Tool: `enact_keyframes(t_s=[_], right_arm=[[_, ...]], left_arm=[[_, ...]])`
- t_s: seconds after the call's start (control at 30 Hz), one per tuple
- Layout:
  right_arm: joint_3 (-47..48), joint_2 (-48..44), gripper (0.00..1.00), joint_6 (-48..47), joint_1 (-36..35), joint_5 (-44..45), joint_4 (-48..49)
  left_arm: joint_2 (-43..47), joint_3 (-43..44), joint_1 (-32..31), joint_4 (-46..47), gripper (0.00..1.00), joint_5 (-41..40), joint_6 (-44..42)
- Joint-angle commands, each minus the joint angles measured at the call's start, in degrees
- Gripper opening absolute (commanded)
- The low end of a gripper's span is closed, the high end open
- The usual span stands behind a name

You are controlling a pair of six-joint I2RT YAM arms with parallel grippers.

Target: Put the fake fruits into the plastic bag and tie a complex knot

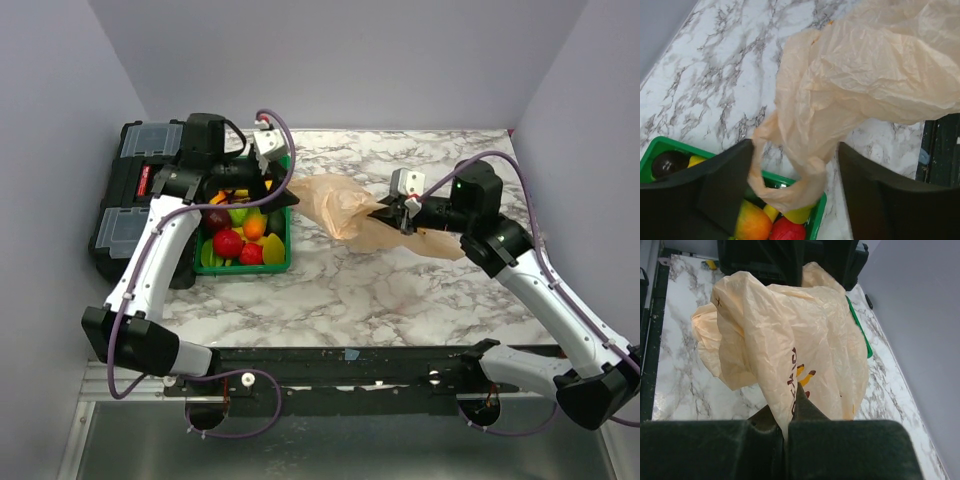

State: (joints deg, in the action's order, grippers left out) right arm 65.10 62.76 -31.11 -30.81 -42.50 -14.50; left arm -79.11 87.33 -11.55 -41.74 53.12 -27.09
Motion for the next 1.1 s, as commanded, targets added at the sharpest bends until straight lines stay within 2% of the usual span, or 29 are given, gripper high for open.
enact_keyframes(t_s=[0.0, 0.07, 0.1, 0.2, 0.3, 0.4, 0.63, 0.77, 0.83, 0.9, 0.93, 1.0, 1.07], right_arm=[[3.3, -0.2, 0.01, 0.4, -0.3, -1.4, -0.5], [4.2, -1.0, 0.01, 1.7, -0.2, 2.6, -1.4], [4.7, -1.6, 0.01, 1.5, -0.3, 5.4, -2.5], [5.2, -3.8, 0.01, 0.6, 0.9, 13.4, -5.6], [7.1, -4.4, 0.01, 2.3, 5.5, 12.5, -8.1], [8.7, -3.2, 0.01, 4.4, 8.2, 12.7, -7.2], [12.2, 2.9, 0.01, 5.3, 12.2, 16.2, 3.7], [14.4, 5.6, 0.01, 5.9, 20.5, 13.5, -1.3], [11.4, 4.4, 0.01, 5.3, 24.2, 12.8, -1.7], [5.6, 1.4, 0.02, 1.7, 26.6, 10.4, 0.2], [2.6, -0.3, 0.05, -1.2, 26.7, 9.4, 0.4], [-1.9, -3.6, 0.25, -9.4, 26.7, 4.4, -5.5], [-2.9, -5.4, 0.51, -20.3, 26.7, -0.5, -19.7]], left_arm=[[-4.1, -1.4, -2.2, 1.7, 0.41, -3.6, 0.3], [-6.1, -0.6, 0.2, 1.8, 0.06, -6.9, 3.0], [-6.6, -0.7, 2.8, 2.8, 0.0, -7.1, 4.7], [-7.1, -2.2, 10.1, 9.0, 0.0, -8.1, 9.5], [-8.3, -0.8, 13.8, 10.8, 0.0, -9.7, 9.8], [-9.1, 1.4, 13.4, 12.3, 0.0, -8.2, 12.3], [-5.8, 1.8, 6.3, 27.1, 0.0, -9.5, 20.0], [-6.1, 3.9, 6.1, 22.7, 0.0, -8.7, 17.5], [-3.9, 1.1, 5.8, 21.9, 0.0, -6.8, 16.5], [0.7, -6.4, 5.4, 25.7, 0.0, -4.8, 16.7], [2.6, -10.2, 4.5, 27.3, 0.0, -4.2, 16.2], [6.0, -16.4, 1.8, 24.9, 0.0, -3.8, 10.8], [8.9, -22.8, -1.7, 19.6, 0.0, -4.0, 1.7]])
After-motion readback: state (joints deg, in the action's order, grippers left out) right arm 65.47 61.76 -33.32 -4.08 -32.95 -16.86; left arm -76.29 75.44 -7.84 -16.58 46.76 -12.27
